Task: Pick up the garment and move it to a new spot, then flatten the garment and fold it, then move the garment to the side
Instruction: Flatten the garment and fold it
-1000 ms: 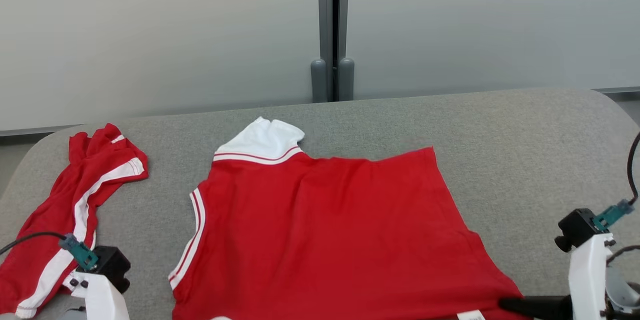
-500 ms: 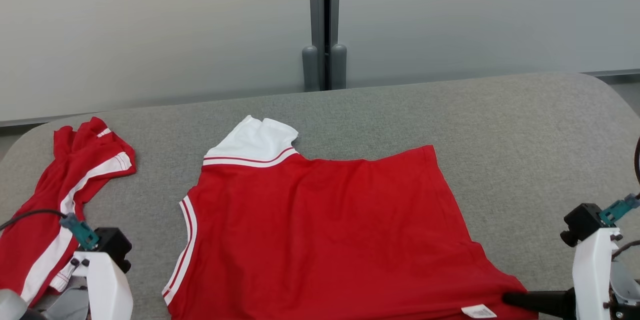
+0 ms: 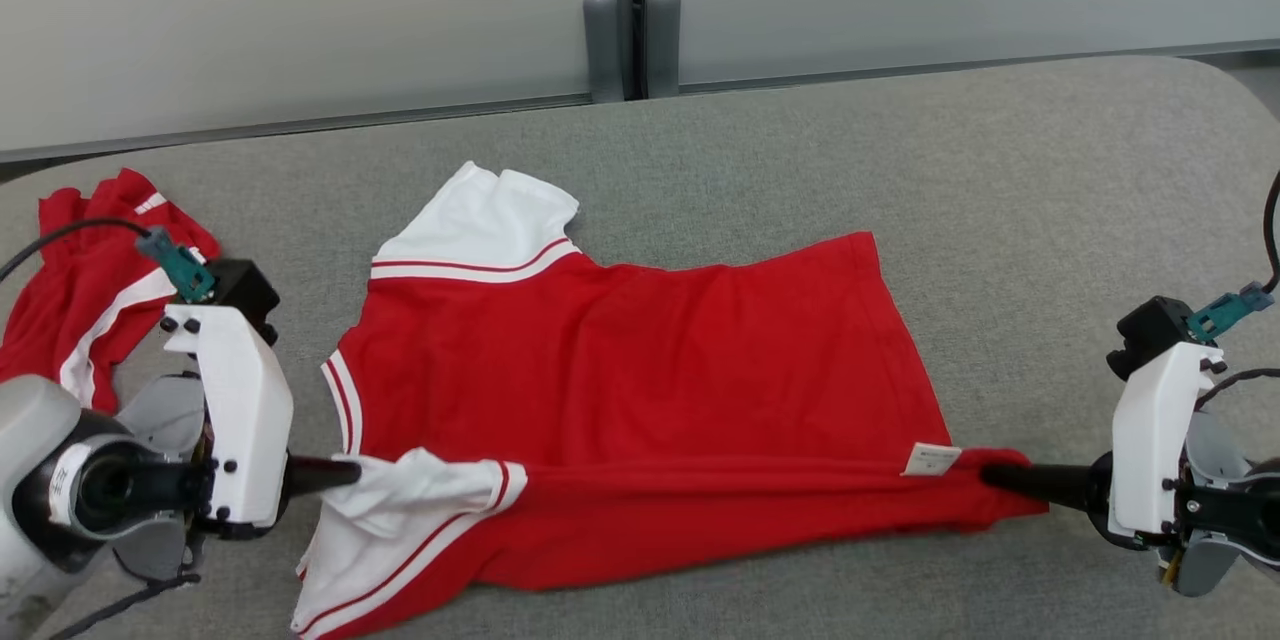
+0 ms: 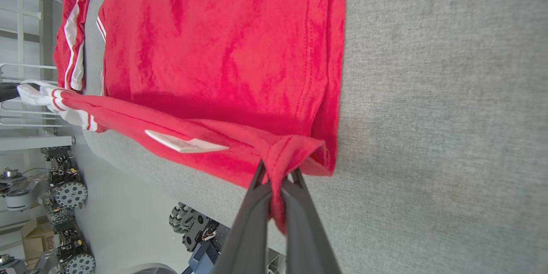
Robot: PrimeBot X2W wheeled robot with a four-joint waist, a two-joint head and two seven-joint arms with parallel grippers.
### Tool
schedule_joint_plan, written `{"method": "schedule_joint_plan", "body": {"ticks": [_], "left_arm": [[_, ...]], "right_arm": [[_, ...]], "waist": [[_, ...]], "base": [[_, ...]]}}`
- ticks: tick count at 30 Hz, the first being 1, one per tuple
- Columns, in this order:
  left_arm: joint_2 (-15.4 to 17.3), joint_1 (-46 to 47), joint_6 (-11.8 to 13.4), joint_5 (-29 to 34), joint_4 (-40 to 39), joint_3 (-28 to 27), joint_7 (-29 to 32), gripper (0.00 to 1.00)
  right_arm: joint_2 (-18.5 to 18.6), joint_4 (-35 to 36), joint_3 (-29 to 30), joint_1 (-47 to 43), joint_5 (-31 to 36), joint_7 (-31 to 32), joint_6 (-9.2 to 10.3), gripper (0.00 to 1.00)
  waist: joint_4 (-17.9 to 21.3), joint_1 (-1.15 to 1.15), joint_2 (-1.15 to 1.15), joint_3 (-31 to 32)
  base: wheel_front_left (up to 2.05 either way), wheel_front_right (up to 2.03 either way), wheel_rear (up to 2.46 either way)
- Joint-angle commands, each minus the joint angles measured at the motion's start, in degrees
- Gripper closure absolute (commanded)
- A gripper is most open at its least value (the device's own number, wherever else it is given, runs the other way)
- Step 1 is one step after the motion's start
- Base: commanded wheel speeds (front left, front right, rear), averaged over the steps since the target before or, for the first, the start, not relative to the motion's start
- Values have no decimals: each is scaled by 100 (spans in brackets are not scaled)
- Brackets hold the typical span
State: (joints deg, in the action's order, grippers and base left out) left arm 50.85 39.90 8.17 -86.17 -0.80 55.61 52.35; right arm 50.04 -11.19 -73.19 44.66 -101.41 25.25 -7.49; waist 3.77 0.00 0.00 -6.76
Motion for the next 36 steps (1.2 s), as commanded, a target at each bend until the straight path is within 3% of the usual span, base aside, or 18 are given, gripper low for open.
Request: {"method": "schedule_joint_plan", "body": {"ticks": [1, 12, 13, 14, 15, 16, 22, 29, 32, 36], "left_arm": [[-65, 152, -57, 48, 157, -29, 33, 100], [-777, 734, -462, 351, 1468, 14, -82, 100], [-837, 743, -503, 360, 1557, 20, -120, 80], [-899, 750, -527, 371, 1658, 14, -157, 26], [-899, 750, -527, 371, 1658, 14, -157, 26], [-997, 753, -589, 392, 1826, 33, -202, 0], [-1134, 635, -760, 398, 2122, -56, -516, 0], [-1076, 209, -1058, 775, 2164, -429, -2146, 0], [-1006, -121, -998, 1043, 2054, -594, -3059, 0], [-955, -835, -653, 1346, 1771, -783, -4362, 0]], "right_arm": [[-41, -104, -9, 72, -11, 22, -1, 100], [-774, -924, -22, 621, -51, 66, -1, 100], [-835, -1004, -21, 646, -44, 52, -1, 99], [-891, -1072, -21, 665, -41, 24, -1, 73], [-891, -1072, -21, 665, -41, 24, -1, 73], [-985, -1163, -19, 674, -57, -99, -1, 0], [-1058, -1213, 76, 527, -144, -521, -1, 0], [-819, -853, 520, -36, 34, -2158, -2, 0], [-701, -714, 661, -387, 264, -3084, -1, 0], [-639, -788, 849, -943, 517, -3951, -2, 0]], "waist": [[32, 0, 0, -103], [138, 0, 0, -542], [134, 0, 0, -550], [126, 0, 0, -549], [126, 0, 0, -549], [104, 0, 0, -513], [32, 0, 0, -255], [-101, 0, 0, 238], [-163, 0, 0, 460], [-226, 0, 0, 717]], "base": [[0, 0, 0], [0, 0, 0], [0, 0, 0], [0, 0, 0], [0, 0, 0], [0, 0, 0], [0, 0, 0], [0, 0, 0], [0, 0, 0], [0, 0, 0]]}}
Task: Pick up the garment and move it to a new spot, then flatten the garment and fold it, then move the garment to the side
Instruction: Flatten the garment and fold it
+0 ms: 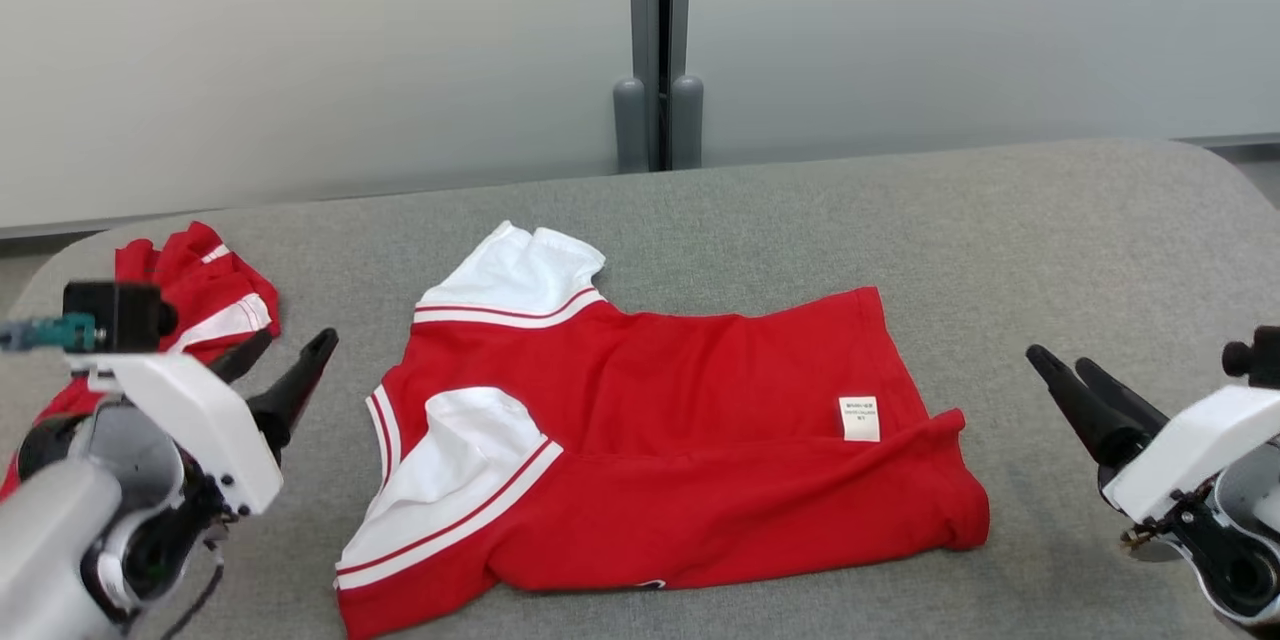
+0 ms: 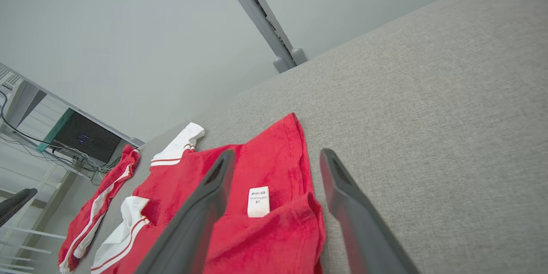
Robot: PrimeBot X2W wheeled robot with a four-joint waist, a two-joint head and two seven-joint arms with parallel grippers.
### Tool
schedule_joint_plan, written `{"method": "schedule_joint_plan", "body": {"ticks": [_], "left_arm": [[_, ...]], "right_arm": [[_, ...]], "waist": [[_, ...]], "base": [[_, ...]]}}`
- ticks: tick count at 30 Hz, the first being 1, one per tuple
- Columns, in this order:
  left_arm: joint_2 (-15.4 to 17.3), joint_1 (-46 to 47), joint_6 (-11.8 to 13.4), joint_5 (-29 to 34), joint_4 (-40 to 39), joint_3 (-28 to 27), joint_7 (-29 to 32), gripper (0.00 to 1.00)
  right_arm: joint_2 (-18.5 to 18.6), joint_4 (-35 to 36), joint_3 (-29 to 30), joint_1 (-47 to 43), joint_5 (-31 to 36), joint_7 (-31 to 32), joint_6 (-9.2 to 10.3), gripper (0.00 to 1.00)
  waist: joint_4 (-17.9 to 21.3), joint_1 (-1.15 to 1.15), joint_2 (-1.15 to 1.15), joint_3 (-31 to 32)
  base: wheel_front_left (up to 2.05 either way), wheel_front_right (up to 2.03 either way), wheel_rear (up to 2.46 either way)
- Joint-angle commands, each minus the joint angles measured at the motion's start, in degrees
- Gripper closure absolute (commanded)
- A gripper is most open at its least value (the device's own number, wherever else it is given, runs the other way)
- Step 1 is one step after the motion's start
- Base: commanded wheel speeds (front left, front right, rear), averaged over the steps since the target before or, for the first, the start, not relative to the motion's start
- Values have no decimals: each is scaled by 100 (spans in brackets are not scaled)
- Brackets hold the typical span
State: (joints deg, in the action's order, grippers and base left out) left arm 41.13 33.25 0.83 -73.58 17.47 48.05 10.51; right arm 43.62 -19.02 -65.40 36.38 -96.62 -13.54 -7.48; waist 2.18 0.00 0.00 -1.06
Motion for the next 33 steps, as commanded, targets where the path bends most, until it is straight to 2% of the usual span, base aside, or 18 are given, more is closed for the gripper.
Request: {"method": "schedule_joint_plan", "body": {"ticks": [1, 2, 5, 9, 11, 12, 16, 19, 25, 29, 33], "left_arm": [[40, -346, 226, 174, -152, -89, -518, 0], [36, -546, 374, 197, -252, -167, -854, 0], [-6, -1243, 821, 294, -593, -271, -1653, 0], [-54, -2026, 1365, 367, -960, -356, -2290, 0], [-95, -2192, 1461, 392, -1012, -374, -2368, 0], [-180, -2482, 1637, 479, -1041, -361, -2459, 0], [-386, -2765, 1870, 616, -933, -278, -2516, 0], [-519, -2760, 1850, 669, -773, -102, -2398, 0], [-615, -2508, 1636, 680, -431, 234, -1827, 0], [-707, -2346, 1422, 586, -170, 446, -1341, 0], [-828, -2227, 1211, 503, 162, 494, -1180, 0]], "right_arm": [[-30, -24, 203, -251, 101, -136, -3, 0], [-65, -41, 339, -414, 180, -163, -3, 0], [-311, -96, 1230, -997, 649, -168, -3, 0], [-701, -37, 2129, -1891, 1413, -169, -3, 0], [-779, -57, 2233, -2073, 1586, -169, -3, 0], [-955, -112, 2393, -2377, 1853, -170, -3, 0], [-1218, -282, 2449, -2653, 2111, -166, -3, 0], [-1379, -437, 2399, -2651, 2158, 6, -3, 0], [-1569, -790, 2369, -2460, 2264, 313, -3, 0], [-1691, -963, 2312, -2349, 2308, 607, -3, 0], [-1766, -1044, 2328, -2287, 2343, 735, -3, 0]], "waist": [[-77, 0, 0, 179], [-84, 0, 0, 205], [-83, 0, 0, 266], [-83, 0, 0, 289], [-92, 0, 0, 288], [-109, 0, 0, 278], [-113, 0, 0, 259], [-140, 0, 0, 249], [-171, 0, 0, 242], [-141, 0, 0, 228], [-111, 0, 0, 202]], "base": [[0, 0, 0], [0, 0, 0], [0, 0, 0], [0, 0, 0], [0, 0, 0], [0, 0, 0], [0, 0, 0], [0, 0, 0], [0, 0, 0], [0, 0, 0], [0, 0, 0]]}}
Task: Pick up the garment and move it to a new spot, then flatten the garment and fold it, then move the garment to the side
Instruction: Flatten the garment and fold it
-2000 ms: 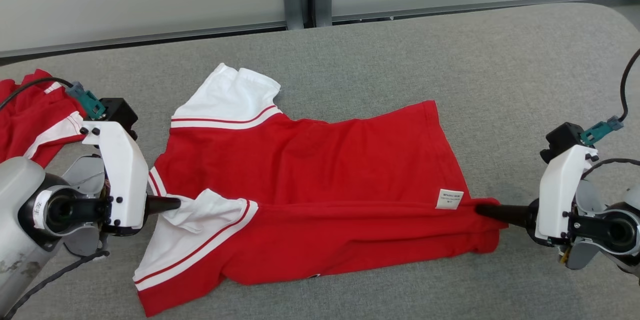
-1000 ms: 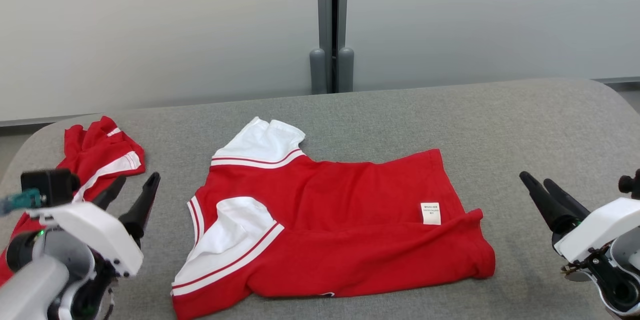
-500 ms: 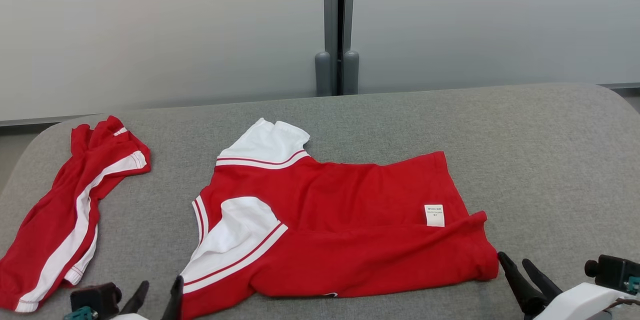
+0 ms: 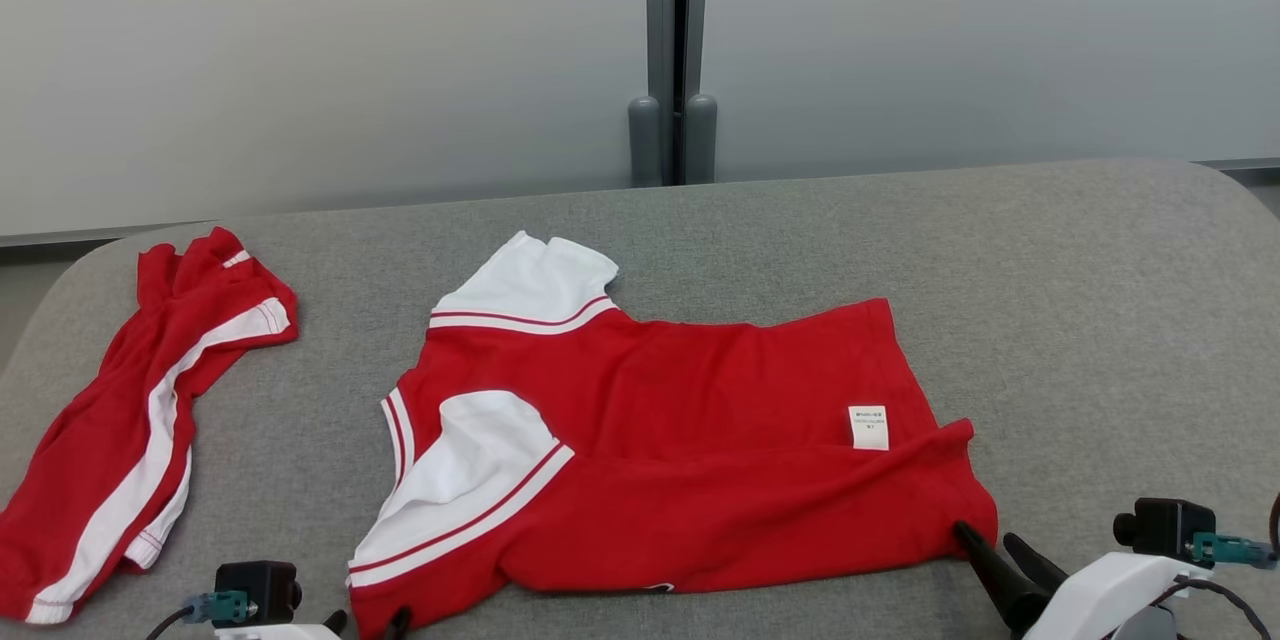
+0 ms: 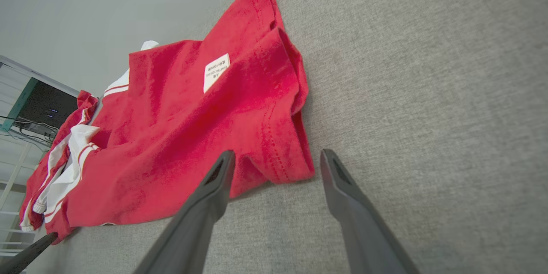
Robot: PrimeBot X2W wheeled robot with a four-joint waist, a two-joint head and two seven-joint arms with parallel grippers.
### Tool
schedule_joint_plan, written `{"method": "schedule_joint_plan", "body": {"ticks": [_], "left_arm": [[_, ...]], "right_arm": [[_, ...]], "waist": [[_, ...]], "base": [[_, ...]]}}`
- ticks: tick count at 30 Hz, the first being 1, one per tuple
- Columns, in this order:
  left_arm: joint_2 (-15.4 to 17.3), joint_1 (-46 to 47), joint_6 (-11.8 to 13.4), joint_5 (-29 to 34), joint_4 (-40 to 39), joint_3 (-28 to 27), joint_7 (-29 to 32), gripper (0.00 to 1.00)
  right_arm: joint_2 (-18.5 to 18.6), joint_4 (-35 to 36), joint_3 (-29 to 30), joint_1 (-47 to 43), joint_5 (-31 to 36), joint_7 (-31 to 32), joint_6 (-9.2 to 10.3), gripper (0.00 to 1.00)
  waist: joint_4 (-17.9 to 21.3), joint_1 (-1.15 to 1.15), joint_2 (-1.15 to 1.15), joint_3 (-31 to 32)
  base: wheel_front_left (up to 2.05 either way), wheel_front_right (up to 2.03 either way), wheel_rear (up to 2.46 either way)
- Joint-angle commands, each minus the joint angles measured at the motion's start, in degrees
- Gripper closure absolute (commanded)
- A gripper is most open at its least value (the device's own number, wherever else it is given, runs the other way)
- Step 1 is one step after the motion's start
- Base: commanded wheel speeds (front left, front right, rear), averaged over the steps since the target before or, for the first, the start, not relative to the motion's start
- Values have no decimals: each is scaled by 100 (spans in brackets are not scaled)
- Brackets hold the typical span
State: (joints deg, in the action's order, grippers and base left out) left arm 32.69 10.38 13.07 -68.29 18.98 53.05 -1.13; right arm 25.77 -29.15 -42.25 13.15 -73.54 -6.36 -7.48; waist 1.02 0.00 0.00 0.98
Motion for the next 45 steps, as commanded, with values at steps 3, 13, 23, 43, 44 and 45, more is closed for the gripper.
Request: {"method": "schedule_joint_plan", "body": {"ticks": [3, 13, 23, 43, 44, 45], "left_arm": [[-71, 172, -144, -40, 254, 1, 8, 0], [-45, 428, -435, -147, 511, 201, 674, 100], [700, 246, -295, -155, -449, 259, 1184, 100], [1889, -993, 775, -597, -2594, 397, 1617, 100], [1880, -1015, 793, -621, -2595, 406, 1626, 100], [1874, -1033, 814, -639, -2595, 416, 1645, 100]], "right_arm": [[-43, -55, 29, 61, 59, 59, -3, 11], [-66, -48, 21, 156, 98, 399, -3, 100], [580, 555, 151, -21, -37, 963, -3, 100], [1402, 1511, 884, -1773, -659, 1787, -2, 100], [1385, 1510, 926, -1855, -693, 1807, -2, 100], [1371, 1494, 965, -1922, -694, 1837, -2, 100]], "waist": [[26, 0, 0, -17], [16, 0, 0, 15], [39, 0, 0, 157], [75, 0, 0, 279], [67, 0, 0, 279], [60, 0, 0, 279]], "base": [[0, 0, 0], [0, 0, 0], [0, 0, 0], [0, 0, 0], [0, 0, 0], [0, 0, 0]]}}
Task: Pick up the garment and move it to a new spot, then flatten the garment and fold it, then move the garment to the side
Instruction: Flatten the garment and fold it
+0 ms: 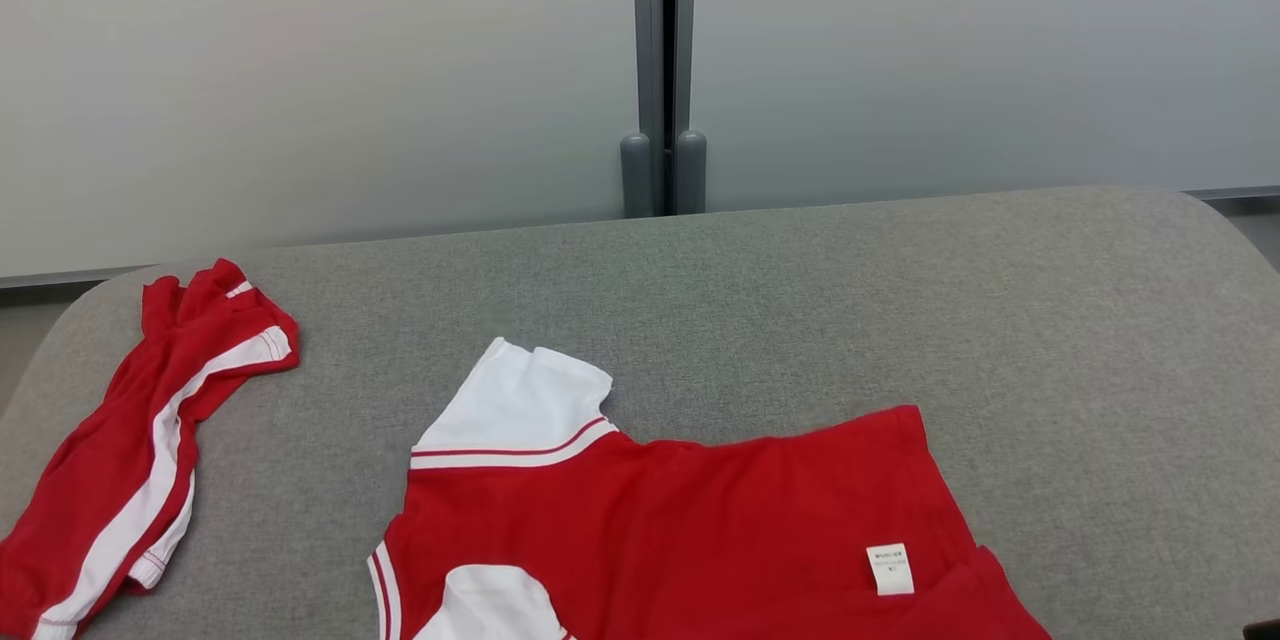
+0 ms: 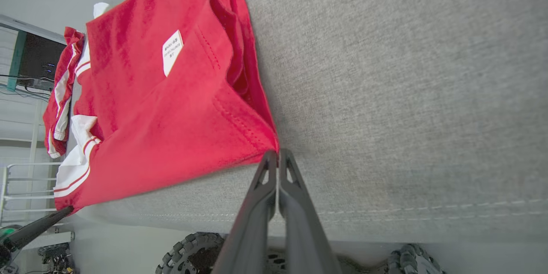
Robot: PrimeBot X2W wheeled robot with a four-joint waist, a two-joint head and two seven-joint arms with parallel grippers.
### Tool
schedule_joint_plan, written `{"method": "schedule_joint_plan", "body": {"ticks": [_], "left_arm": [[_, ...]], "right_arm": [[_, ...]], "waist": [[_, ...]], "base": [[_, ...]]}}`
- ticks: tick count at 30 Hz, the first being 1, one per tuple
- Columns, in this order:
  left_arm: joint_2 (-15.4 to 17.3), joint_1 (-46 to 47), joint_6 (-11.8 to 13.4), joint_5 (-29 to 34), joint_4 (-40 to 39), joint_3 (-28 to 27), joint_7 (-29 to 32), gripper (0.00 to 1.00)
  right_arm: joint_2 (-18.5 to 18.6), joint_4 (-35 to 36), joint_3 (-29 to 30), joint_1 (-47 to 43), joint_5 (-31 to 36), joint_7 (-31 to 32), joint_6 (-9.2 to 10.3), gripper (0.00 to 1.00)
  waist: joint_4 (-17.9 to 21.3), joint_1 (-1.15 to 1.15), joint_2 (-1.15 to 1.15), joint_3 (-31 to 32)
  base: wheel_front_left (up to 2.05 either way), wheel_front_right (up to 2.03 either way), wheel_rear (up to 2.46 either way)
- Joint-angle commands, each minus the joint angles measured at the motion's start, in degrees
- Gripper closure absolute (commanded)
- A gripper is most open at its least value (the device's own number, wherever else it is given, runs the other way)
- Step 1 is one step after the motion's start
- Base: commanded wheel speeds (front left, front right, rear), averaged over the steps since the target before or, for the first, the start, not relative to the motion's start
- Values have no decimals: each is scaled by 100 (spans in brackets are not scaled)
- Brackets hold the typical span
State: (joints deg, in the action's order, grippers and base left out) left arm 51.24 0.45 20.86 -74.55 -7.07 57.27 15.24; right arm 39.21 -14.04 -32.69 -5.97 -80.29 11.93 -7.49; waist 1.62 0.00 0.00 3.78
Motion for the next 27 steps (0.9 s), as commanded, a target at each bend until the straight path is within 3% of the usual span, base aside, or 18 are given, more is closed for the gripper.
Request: {"method": "schedule_joint_plan", "body": {"ticks": [1, 2, 3, 4, 15, 20, 27], "left_arm": [[15, -43, 54, -11, 13, -6, 10, 100], [9, -45, 65, -15, 26, -16, 4, 85], [3, -43, 95, -20, 40, -19, 10, 14], [11, -24, 118, 18, 62, -9, 17, 0], [267, 868, 150, 646, -188, -245, 1, 0], [39, 2117, -371, 1077, 164, -298, 479, 0], [-841, 3634, -1365, 1360, 1524, -172, 1044, 0]], "right_arm": [[13, -42, 54, -53, -13, 6, -1, 100], [-10, -60, 110, -78, 1, 5, -1, 84], [-37, -66, 147, -105, 28, 18, -1, 50], [-69, -69, 180, -135, 46, 39, -1, 0], [-190, 271, 947, 83, 632, -155, -6, 0], [-717, 135, 1331, 868, 1247, -125, -6, 0], [-1391, -362, 1426, 2051, 1739, 175, -6, 0]], "waist": [[-5, 0, 0, -3], [-8, 0, 0, -7], [-12, 0, 0, -9], [-15, 0, 0, -10], [-53, 0, 0, -27], [-24, 0, 0, -217], [45, 0, 0, -743]], "base": [[0, 0, 0], [0, 0, 0], [0, 0, 0], [0, 0, 0], [0, 0, 0], [0, 0, 0], [0, 0, 0]]}}
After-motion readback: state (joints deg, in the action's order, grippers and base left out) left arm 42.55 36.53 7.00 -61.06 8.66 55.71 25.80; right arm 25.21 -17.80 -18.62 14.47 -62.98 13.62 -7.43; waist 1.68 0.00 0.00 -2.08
